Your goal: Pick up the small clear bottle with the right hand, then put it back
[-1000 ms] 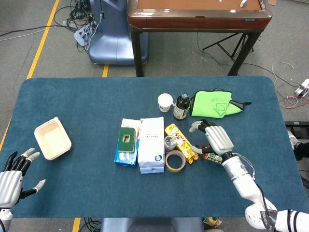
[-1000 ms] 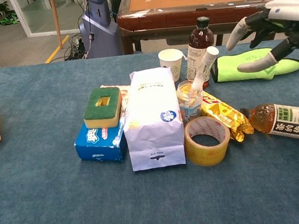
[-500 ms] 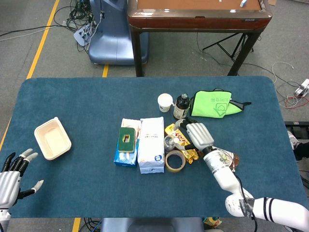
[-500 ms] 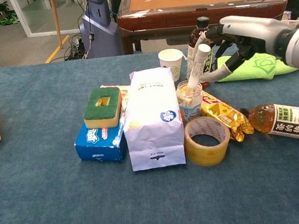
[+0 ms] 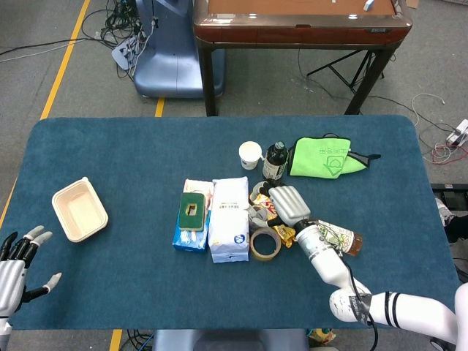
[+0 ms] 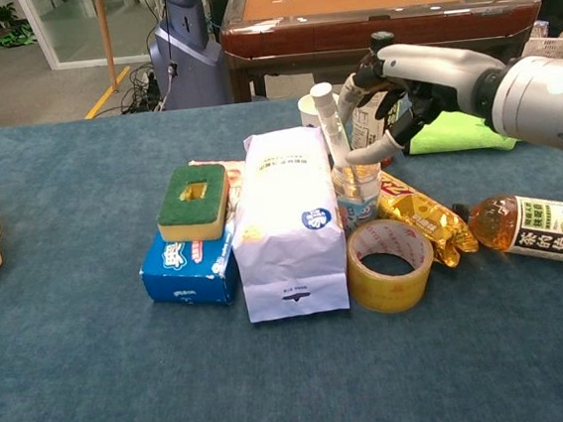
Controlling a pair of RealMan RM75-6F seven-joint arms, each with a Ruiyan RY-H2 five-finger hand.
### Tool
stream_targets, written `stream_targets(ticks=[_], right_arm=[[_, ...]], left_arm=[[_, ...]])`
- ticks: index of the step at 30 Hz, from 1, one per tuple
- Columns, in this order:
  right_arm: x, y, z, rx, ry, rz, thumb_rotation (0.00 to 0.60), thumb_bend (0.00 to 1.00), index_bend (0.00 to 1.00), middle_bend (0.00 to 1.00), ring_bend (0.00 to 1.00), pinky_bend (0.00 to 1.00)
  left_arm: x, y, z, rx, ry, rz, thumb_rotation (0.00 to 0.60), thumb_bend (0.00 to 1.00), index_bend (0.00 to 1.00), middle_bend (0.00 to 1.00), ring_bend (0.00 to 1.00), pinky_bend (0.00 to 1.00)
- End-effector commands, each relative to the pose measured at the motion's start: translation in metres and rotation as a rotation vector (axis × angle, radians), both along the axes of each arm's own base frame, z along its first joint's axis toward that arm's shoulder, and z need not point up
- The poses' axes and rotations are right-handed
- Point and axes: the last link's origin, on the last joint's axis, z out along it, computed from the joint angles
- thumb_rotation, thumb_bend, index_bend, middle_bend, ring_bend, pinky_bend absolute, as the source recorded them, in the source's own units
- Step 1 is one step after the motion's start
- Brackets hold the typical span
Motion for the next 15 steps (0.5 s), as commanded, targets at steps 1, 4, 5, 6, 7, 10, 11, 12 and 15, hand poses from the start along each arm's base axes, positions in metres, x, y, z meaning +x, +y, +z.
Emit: stream_targets(ticks=[1,4,5,6,7,10,11,12,15], right_arm=[[0.000,0.000,0.000,0.005,-0.001,-0.001,0.600,0.29,0.42,0.29,0.16,0.21],[0.000,0.000,-0.001,0.003,-0.001,0.001,0.600,0.29,0.43,0.30,0.16,0.21],[0.001,-0.001,-0.001,0.003,-0.001,0.001,0.600,0.29,0.44,0.30,0.16,0.21],[0.001,-0.001,-0.002,0.005,-0.001,0.001,0.600,0.30,0.44,0.31,0.16,0.21],[0.001,-0.001,-0.003,0.004,0.000,0.001,0.600,0.31,0.45,0.31,0.16,0.21],[0.001,-0.002,-0.006,0.010,0.005,-0.002,0.600,0.34,0.46,0.32,0.16,0.21],[0.001,-0.002,-0.007,0.013,0.006,-0.003,0.600,0.35,0.46,0.32,0.16,0.21],[0.002,-0.002,-0.008,0.015,0.007,-0.005,0.600,0.35,0.46,0.32,0.16,0.21],[0.002,-0.002,-0.010,0.021,0.010,-0.007,0.600,0.36,0.46,0.32,0.16,0.21]], left_arm=[[0.000,0.000,-0.001,-0.002,0.000,0.000,0.600,0.23,0.17,0.10,0.16,0.00],[0.001,0.001,-0.001,-0.004,0.000,-0.004,0.600,0.23,0.17,0.10,0.16,0.00],[0.001,0.001,-0.001,-0.004,0.000,-0.004,0.600,0.23,0.17,0.10,0.16,0.00],[0.001,0.002,-0.002,-0.005,0.000,-0.005,0.600,0.23,0.17,0.10,0.16,0.00],[0.002,0.002,-0.002,-0.005,0.001,-0.005,0.600,0.23,0.17,0.10,0.16,0.00],[0.002,0.002,-0.001,-0.003,0.000,-0.005,0.600,0.23,0.17,0.10,0.16,0.00],[0.001,0.002,-0.001,-0.002,0.000,-0.003,0.600,0.23,0.17,0.10,0.16,0.00],[0.001,0.002,-0.001,-0.002,0.000,-0.002,0.600,0.23,0.17,0.10,0.16,0.00],[0.000,0.001,-0.001,-0.002,0.001,-0.001,0.600,0.23,0.17,0.10,0.16,0.00]])
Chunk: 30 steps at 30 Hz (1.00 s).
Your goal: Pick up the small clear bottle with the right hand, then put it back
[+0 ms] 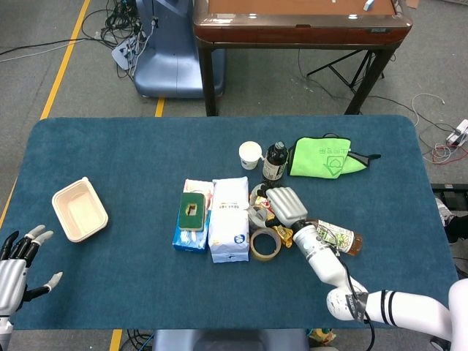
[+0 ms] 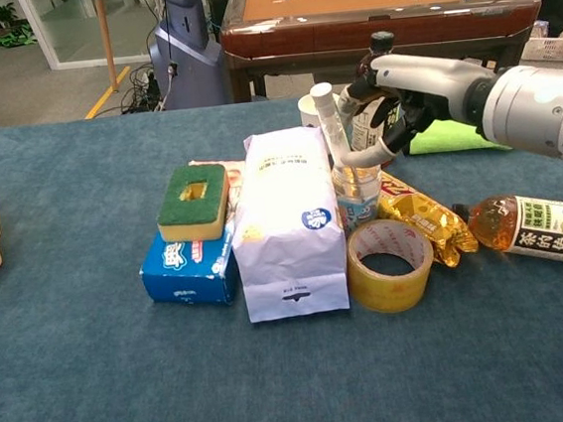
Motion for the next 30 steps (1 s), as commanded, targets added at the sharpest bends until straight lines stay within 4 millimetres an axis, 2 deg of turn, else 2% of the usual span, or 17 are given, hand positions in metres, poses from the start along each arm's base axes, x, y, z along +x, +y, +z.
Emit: stream_targets(ticks=[1,21,30], right_arm=[[0.000,0.000,-0.002,0.003,0.004,-0.001,0.600,0.37,0.46,0.32,0.16,0.21],[0.001,0.000,-0.007,0.018,0.003,0.006,0.600,0.49,0.50,0.35,0.16,0.21],[-0.006,0.003,0.015,-0.043,-0.053,0.015,0.600,0.51,0.51,0.36,0.18,0.21]], left_arm=[[-0.001,0.000,0.000,0.000,0.001,0.002,0.600,0.23,0.17,0.10,0.16,0.00],[-0.005,-0.001,0.001,0.003,-0.001,0.016,0.600,0.23,0.17,0.09,0.16,0.00],[-0.005,-0.001,0.001,0.007,-0.003,0.018,0.600,0.23,0.17,0.09,0.16,0.00]])
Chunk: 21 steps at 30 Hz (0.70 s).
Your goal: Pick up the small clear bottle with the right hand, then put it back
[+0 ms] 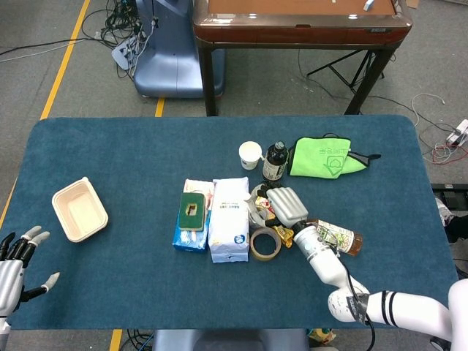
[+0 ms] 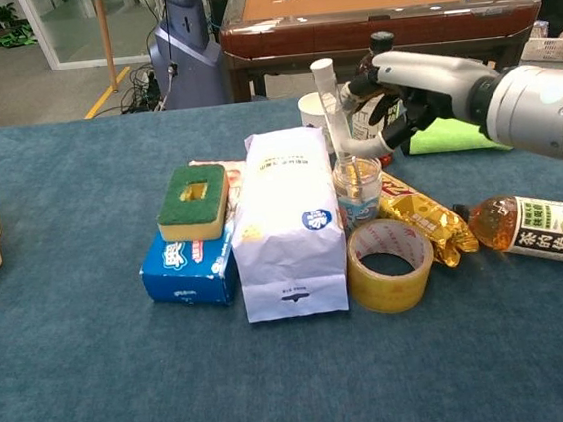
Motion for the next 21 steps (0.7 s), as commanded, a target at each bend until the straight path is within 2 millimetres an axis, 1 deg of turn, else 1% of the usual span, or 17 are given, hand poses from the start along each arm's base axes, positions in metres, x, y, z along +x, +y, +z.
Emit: stream_targets(ticks=[1,4,10,15,18,21], right_arm=[[-0.005,0.002,0.012,-0.029,-0.020,0.001,0.600,0.51,0.51,0.36,0.18,0.21],[-0.011,0.006,0.026,-0.052,-0.049,-0.004,0.600,0.51,0.52,0.36,0.18,0.21],[-0.022,0.014,0.062,-0.103,-0.149,-0.019,0.600,0.51,0.54,0.38,0.22,0.21],[-0.029,0.023,0.091,-0.082,-0.272,-0.057,0.600,0.51,0.55,0.39,0.25,0.21],[-0.038,0.026,0.104,-0.101,-0.256,-0.057,0.600,0.51,0.55,0.40,0.26,0.21],[-0.050,0.027,0.115,-0.150,-0.169,-0.045,0.600,0.52,0.55,0.40,0.26,0.21]], left_arm=[[0.000,0.000,0.000,0.001,-0.001,-0.002,0.600,0.23,0.17,0.09,0.16,0.00],[0.001,0.000,0.001,0.004,-0.001,-0.004,0.600,0.23,0.17,0.09,0.16,0.00],[0.004,0.000,0.001,0.004,0.001,-0.013,0.600,0.23,0.17,0.09,0.16,0.00],[0.009,0.001,-0.001,-0.003,0.002,-0.029,0.600,0.23,0.17,0.09,0.16,0.00],[0.012,0.002,-0.002,-0.007,0.003,-0.038,0.600,0.23,0.17,0.09,0.16,0.00],[0.014,0.003,-0.003,-0.009,0.003,-0.042,0.600,0.23,0.17,0.09,0.16,0.00]])
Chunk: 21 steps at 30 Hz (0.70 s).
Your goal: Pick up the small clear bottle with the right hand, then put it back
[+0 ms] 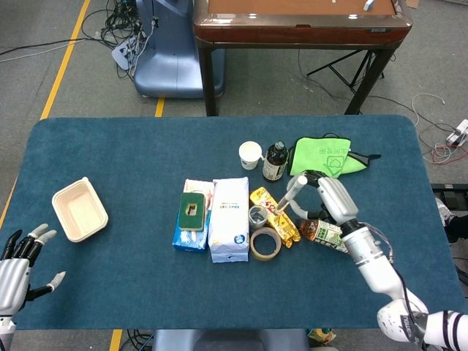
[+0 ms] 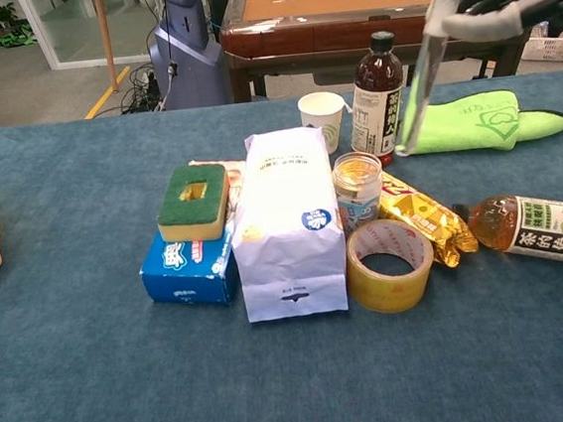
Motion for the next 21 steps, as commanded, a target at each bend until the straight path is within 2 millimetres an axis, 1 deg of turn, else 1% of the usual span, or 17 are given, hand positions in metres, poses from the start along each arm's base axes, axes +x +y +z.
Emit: stream_targets(ticks=[1,5,8,10,15,16,19,21], right_arm=[[-0.014,0.005,0.013,-0.059,0.103,0.007,0.600,0.52,0.55,0.40,0.26,0.21],[-0.026,0.007,0.020,-0.134,0.211,0.002,0.600,0.52,0.55,0.40,0.26,0.22],[-0.033,0.008,0.022,-0.154,0.240,-0.011,0.600,0.52,0.55,0.40,0.27,0.22],[-0.034,0.010,0.020,-0.133,0.203,-0.030,0.600,0.52,0.55,0.40,0.27,0.22],[-0.037,0.017,0.013,0.041,-0.007,-0.104,0.600,0.52,0.55,0.41,0.28,0.22],[-0.039,0.018,0.013,0.060,-0.024,-0.109,0.600,0.52,0.55,0.41,0.28,0.22],[-0.048,0.019,0.012,0.072,-0.015,-0.106,0.600,0.52,0.55,0.41,0.28,0.22],[-0.055,0.020,0.013,0.045,0.040,-0.091,0.600,0.52,0.55,0.41,0.29,0.22]], left_arm=[[0.001,0.000,0.000,0.000,0.000,-0.002,0.600,0.23,0.17,0.09,0.16,0.00],[0.002,0.000,-0.001,-0.004,-0.001,-0.004,0.600,0.23,0.17,0.09,0.16,0.00],[0.002,0.000,-0.002,-0.005,0.000,-0.003,0.600,0.23,0.17,0.09,0.16,0.00],[0.002,0.000,-0.002,-0.006,0.001,-0.002,0.600,0.23,0.17,0.09,0.16,0.00],[0.003,0.000,-0.003,-0.011,0.002,-0.001,0.600,0.23,0.17,0.09,0.16,0.00],[0.003,0.000,-0.003,-0.012,0.002,-0.001,0.600,0.23,0.17,0.09,0.16,0.00],[0.003,0.001,-0.004,-0.015,0.003,0.001,0.600,0.23,0.17,0.09,0.16,0.00],[0.003,0.001,-0.004,-0.017,0.003,0.001,0.600,0.23,0.17,0.09,0.16,0.00]])
